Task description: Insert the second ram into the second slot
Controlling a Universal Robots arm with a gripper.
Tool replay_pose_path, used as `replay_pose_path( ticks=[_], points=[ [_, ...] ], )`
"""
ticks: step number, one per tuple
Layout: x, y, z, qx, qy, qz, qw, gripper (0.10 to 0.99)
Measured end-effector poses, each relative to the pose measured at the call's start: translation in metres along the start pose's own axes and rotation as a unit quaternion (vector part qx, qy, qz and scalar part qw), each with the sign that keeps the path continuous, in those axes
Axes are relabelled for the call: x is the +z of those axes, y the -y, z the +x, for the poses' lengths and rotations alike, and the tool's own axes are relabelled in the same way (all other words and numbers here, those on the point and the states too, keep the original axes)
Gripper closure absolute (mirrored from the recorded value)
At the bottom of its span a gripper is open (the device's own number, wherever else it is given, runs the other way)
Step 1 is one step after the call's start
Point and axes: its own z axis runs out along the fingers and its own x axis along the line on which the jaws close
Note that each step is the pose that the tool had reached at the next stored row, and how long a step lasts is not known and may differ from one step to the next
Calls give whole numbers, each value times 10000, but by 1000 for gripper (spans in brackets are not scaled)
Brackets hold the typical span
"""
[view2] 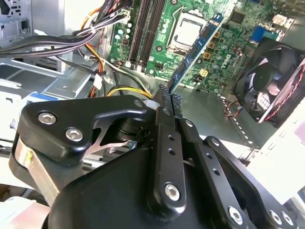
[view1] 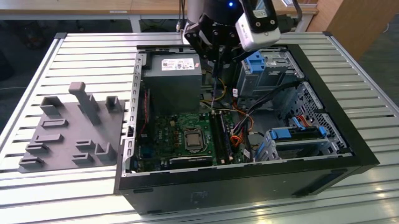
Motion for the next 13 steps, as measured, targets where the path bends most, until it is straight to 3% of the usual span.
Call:
replay_pose_path(
  ticks=[13],
  points=[
    [0, 0, 0, 459, 17, -6, 9989, 961]
  ],
)
